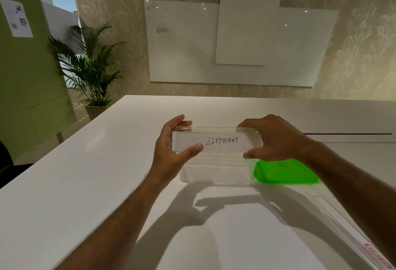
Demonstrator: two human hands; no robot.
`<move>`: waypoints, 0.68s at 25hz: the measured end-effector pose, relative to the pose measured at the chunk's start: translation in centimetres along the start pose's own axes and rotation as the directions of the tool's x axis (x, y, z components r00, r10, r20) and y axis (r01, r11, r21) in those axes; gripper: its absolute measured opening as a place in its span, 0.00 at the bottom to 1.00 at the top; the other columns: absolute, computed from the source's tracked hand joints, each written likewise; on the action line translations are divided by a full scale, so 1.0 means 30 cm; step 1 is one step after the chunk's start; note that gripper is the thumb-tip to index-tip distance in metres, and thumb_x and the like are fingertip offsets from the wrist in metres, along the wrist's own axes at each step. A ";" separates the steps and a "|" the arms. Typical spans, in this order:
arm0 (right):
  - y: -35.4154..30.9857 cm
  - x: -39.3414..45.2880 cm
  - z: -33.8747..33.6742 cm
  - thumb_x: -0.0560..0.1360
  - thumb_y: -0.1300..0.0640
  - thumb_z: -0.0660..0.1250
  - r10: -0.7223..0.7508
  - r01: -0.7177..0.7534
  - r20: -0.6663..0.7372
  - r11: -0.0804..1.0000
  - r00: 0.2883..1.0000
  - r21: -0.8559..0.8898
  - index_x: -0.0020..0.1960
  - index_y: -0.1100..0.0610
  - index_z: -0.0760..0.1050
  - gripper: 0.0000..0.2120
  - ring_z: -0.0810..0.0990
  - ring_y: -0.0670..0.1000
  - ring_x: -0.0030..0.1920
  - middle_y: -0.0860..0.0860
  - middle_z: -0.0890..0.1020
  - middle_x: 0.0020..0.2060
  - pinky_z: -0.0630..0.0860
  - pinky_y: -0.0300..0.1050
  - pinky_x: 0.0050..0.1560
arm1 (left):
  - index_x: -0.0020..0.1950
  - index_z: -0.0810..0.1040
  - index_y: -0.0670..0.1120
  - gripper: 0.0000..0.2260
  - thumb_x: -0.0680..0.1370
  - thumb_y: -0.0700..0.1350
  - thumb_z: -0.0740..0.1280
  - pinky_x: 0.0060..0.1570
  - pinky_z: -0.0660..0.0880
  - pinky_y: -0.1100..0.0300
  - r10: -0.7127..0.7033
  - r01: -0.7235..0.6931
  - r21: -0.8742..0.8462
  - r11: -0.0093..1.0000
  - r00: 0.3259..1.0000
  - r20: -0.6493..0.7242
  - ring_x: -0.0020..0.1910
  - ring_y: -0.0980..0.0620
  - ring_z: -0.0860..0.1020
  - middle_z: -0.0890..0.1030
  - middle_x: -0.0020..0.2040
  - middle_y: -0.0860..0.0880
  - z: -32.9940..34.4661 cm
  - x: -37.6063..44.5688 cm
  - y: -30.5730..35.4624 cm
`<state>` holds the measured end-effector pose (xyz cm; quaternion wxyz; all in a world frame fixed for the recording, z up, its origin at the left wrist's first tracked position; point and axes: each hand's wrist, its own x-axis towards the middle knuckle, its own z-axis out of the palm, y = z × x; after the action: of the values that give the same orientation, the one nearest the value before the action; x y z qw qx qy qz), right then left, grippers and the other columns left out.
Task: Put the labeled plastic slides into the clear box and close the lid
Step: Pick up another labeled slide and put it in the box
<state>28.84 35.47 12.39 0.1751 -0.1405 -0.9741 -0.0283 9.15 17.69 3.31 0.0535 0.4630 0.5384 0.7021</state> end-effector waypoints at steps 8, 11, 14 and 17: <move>0.031 0.045 0.017 0.60 0.39 0.76 0.038 -0.038 0.002 0.999 0.999 -0.022 0.63 0.45 0.73 0.34 0.80 0.53 0.48 0.45 0.83 0.53 0.77 0.51 0.51 | 0.74 0.62 0.57 0.35 0.70 0.56 0.73 0.55 0.79 0.61 -0.127 0.105 0.139 0.985 0.978 0.164 0.64 0.55 0.74 0.71 0.68 0.55 -0.007 0.070 -0.029; 0.054 0.074 0.027 0.59 0.38 0.76 0.046 -0.045 0.014 0.999 0.999 -0.012 0.62 0.45 0.74 0.33 0.79 0.53 0.48 0.45 0.84 0.52 0.76 0.49 0.51 | 0.68 0.71 0.53 0.28 0.70 0.55 0.75 0.54 0.78 0.63 -0.108 0.064 0.255 0.965 0.981 0.162 0.62 0.54 0.76 0.76 0.65 0.54 -0.032 0.119 -0.037; 0.078 0.115 0.054 0.58 0.38 0.77 0.056 -0.055 0.037 0.998 0.998 -0.017 0.60 0.46 0.75 0.33 0.79 0.51 0.46 0.44 0.84 0.52 0.76 0.47 0.48 | 0.57 0.79 0.51 0.23 0.66 0.52 0.80 0.51 0.78 0.65 -0.131 0.064 0.381 0.922 0.979 0.154 0.56 0.53 0.79 0.82 0.55 0.53 -0.056 0.187 -0.039; 0.105 0.167 0.097 0.56 0.37 0.78 0.078 -0.075 0.076 0.996 0.994 -0.041 0.60 0.46 0.76 0.34 0.78 0.50 0.48 0.44 0.83 0.53 0.74 0.46 0.48 | 0.54 0.82 0.50 0.21 0.64 0.51 0.82 0.50 0.79 0.63 -0.139 -0.003 0.557 0.831 0.967 0.212 0.52 0.53 0.80 0.83 0.52 0.53 -0.061 0.253 -0.049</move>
<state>24.26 40.13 11.43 0.1352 -0.1819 -0.9733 -0.0348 2.95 21.36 6.64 0.0083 0.5214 0.7236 0.4521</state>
